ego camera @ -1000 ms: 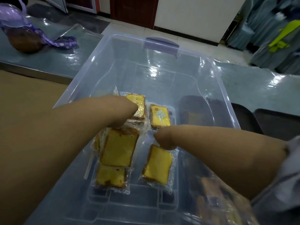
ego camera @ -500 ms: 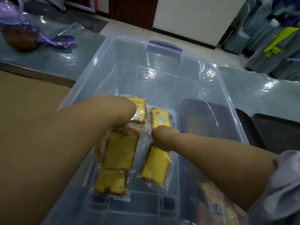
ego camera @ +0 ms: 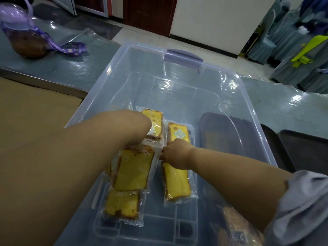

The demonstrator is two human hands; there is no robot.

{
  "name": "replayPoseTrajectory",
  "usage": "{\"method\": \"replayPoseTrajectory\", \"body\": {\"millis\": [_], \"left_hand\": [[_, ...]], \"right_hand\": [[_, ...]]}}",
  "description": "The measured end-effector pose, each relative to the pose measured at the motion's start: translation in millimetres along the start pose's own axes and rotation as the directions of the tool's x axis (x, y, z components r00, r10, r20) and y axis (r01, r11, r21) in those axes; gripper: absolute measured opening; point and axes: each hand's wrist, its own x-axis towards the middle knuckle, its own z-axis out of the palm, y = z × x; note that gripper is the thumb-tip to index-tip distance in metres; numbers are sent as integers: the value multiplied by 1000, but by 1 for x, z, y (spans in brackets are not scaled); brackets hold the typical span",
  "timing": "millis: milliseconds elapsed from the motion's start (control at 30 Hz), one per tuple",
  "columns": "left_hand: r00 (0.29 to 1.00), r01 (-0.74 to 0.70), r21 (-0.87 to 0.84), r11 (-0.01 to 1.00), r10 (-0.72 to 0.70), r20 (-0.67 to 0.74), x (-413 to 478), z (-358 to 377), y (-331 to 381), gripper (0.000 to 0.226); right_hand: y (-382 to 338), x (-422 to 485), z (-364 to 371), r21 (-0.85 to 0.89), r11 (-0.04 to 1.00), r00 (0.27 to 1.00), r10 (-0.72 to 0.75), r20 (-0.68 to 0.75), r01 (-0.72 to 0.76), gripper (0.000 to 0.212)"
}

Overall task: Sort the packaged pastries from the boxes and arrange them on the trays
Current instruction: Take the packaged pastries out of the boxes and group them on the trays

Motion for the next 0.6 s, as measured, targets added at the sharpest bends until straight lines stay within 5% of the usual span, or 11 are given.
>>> {"method": "replayPoseTrajectory", "body": {"millis": [400,600], "left_hand": [[1000,7,1,1000,-7,4,2,4,-1,26],[1000,11,3,1000,-11,-8,-4,0,3,9]], "right_hand": [[13,-13,-16,154,931,943,331,21,-330,23],[31,-33,-46,271,842,873,487,-13,-466,25]]}}
